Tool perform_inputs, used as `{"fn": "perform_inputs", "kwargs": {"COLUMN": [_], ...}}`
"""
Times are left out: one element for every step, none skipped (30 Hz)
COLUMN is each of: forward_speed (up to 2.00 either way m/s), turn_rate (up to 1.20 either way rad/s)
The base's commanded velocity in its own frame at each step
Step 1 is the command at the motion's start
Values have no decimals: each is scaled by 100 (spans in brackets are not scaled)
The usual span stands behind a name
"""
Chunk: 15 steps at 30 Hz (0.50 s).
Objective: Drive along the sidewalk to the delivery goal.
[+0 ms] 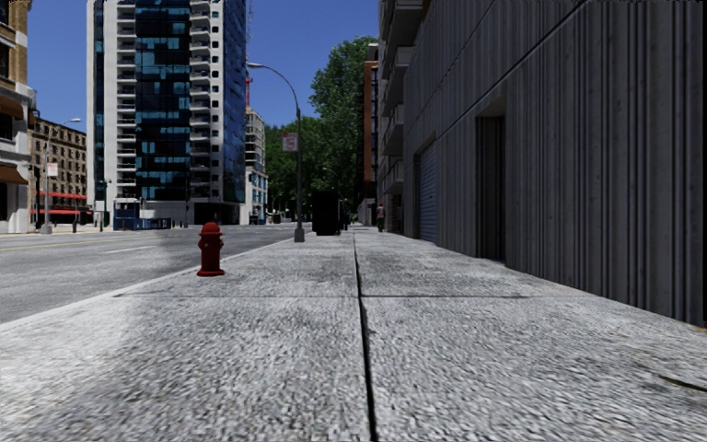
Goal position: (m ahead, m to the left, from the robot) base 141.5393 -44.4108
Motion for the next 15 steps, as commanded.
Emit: {"fn": "perform_inputs", "kwargs": {"forward_speed": [200, 200, 200, 200, 200, 200, 200, 200, 200, 200, 200, 200, 200, 200, 200], "turn_rate": [-21, -17, -17, -1, 0, 0, 0, 0, 0, 0, 0, 0, 0, 0, 0]}}
